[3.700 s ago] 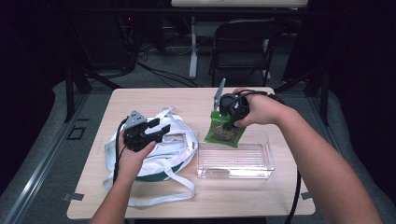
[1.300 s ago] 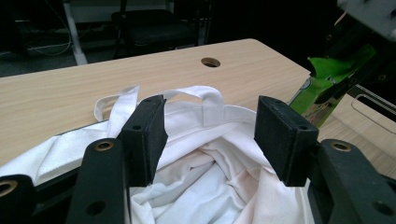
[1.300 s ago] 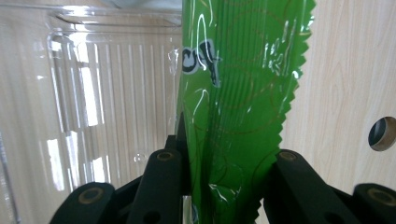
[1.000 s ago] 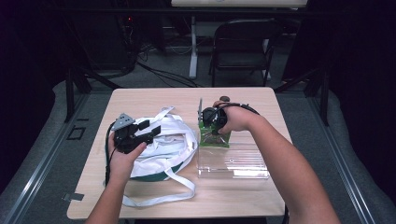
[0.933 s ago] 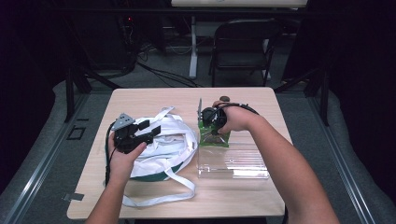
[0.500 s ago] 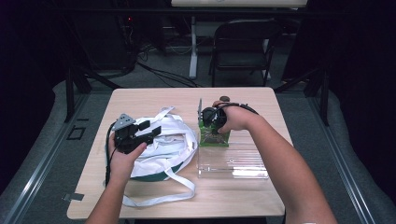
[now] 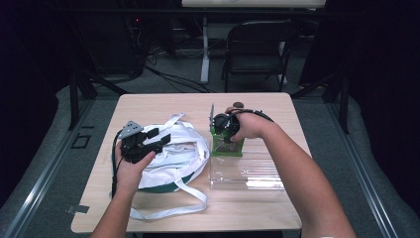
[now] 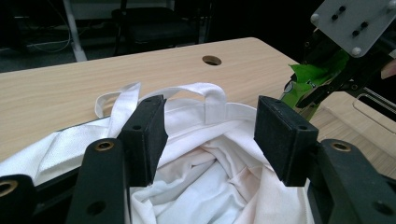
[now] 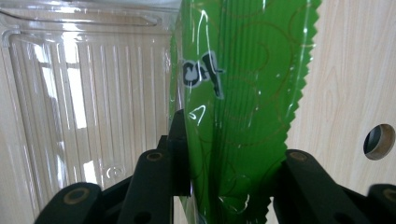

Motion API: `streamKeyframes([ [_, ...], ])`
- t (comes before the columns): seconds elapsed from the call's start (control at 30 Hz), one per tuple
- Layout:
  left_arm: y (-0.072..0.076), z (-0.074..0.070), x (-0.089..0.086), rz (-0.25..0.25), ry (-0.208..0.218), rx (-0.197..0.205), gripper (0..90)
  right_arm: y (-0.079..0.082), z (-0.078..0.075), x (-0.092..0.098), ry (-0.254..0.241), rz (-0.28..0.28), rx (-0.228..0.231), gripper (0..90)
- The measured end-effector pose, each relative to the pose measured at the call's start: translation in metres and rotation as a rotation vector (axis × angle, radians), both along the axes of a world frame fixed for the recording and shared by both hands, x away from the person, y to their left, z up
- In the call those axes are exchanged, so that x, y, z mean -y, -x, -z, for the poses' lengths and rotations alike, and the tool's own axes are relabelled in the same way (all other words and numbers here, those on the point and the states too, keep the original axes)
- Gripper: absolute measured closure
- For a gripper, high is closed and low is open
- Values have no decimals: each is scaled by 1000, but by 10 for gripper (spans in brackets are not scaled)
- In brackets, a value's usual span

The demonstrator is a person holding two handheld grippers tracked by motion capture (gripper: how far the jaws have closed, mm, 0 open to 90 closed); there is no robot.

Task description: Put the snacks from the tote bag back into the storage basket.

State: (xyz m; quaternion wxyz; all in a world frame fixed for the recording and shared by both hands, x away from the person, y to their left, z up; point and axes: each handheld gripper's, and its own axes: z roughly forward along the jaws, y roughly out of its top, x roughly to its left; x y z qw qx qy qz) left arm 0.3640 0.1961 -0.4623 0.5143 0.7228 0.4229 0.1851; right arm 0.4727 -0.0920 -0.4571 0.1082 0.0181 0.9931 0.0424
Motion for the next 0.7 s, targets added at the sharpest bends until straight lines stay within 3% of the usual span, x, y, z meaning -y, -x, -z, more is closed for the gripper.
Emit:
streamKeyframes([
  [0.23,0,0,-1,0,-2,0,433,-1,-1,1,-14,25,-5,624],
  [0.4,0,0,-1,-6,2,-1,433,-1,-3,3,-20,43,0,564],
  [0.5,0,1,-1,0,-1,-1,433,-2,-3,4,-33,43,16,478],
  [0.7,0,1,-1,-5,3,-3,433,-1,-5,5,-53,55,15,432],
])
